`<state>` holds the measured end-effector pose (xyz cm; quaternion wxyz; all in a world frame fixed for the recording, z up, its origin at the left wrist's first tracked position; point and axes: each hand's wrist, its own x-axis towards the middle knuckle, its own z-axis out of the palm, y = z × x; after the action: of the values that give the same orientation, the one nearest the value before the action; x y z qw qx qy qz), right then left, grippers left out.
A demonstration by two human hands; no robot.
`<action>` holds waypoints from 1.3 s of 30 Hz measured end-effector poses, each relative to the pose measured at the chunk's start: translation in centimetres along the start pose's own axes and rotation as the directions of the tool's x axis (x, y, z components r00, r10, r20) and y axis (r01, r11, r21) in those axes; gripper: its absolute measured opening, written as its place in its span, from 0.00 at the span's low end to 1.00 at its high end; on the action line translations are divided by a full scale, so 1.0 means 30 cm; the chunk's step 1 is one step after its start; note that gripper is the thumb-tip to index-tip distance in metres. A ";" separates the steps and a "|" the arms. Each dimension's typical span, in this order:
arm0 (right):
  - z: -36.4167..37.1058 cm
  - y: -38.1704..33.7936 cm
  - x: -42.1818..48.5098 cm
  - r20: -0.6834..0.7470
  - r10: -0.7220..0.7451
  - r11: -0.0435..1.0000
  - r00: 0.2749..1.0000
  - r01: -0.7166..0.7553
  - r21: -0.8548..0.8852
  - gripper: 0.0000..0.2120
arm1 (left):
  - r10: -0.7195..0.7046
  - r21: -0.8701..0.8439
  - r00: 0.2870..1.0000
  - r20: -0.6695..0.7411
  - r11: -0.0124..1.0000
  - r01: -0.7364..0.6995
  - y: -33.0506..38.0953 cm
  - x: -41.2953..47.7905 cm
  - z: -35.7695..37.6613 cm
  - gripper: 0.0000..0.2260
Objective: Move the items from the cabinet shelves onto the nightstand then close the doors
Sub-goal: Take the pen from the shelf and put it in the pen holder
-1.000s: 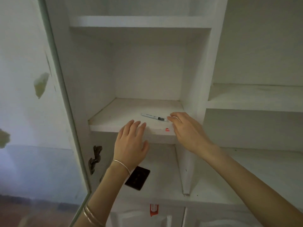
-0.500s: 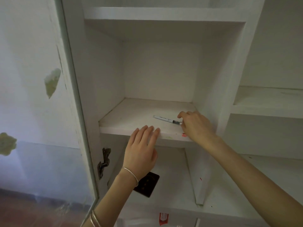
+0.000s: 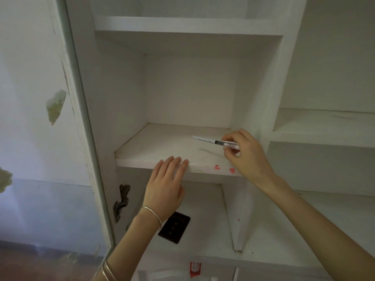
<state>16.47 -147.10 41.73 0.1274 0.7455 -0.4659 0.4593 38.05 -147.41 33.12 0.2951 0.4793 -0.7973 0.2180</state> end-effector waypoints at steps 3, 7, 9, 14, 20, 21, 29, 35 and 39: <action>-0.061 -0.008 -0.045 -0.038 -0.021 0.996 0.999 0.024 0.086 0.05 | -0.018 0.026 0.999 0.043 1.000 0.017 0.006 0.004 -0.012 0.29; -0.134 -0.010 -0.103 0.044 0.034 0.971 0.998 -0.043 0.233 0.04 | -0.074 0.084 0.995 0.074 0.994 0.068 0.052 -0.022 -0.053 0.29; -0.164 -0.008 -0.131 0.100 0.027 0.952 0.995 -0.056 0.300 0.04 | -0.107 0.109 0.992 0.067 0.989 0.099 0.094 -0.064 -0.081 0.27; -0.180 -0.005 -0.239 0.294 -0.045 0.898 0.955 -0.090 0.431 0.08 | -0.311 0.181 0.946 0.092 0.939 0.291 0.212 -0.278 -0.157 0.14; -0.063 -0.081 -0.486 0.582 -0.181 0.831 0.793 -0.194 0.522 0.07 | -0.541 0.323 0.823 0.173 0.820 0.472 0.372 -0.682 -0.259 0.10; -0.040 -0.108 -0.529 0.624 -0.211 0.807 0.752 -0.225 0.545 0.06 | -0.583 0.355 0.790 0.191 0.791 0.498 0.402 -0.756 -0.284 0.09; 0.088 -0.460 -0.790 0.716 -0.496 0.600 0.491 -0.402 0.691 0.07 | -0.835 0.541 0.527 0.157 0.519 0.661 0.596 -1.229 -0.562 0.14; 0.062 -0.788 -0.961 0.611 -0.710 0.483 0.350 -0.388 0.785 0.05 | -0.954 0.628 0.301 0.011 0.241 0.740 0.753 -1.497 -0.802 0.13; -0.018 -0.989 -1.082 0.516 -0.817 0.420 0.256 -0.348 0.838 0.05 | -0.978 0.653 0.194 -0.077 0.097 0.751 0.871 -1.652 -0.949 0.16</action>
<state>35.58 -112.18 23.01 -0.4789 0.8757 0.0150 0.0598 40.33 -86.32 18.57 0.0480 0.9534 -0.2736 0.1178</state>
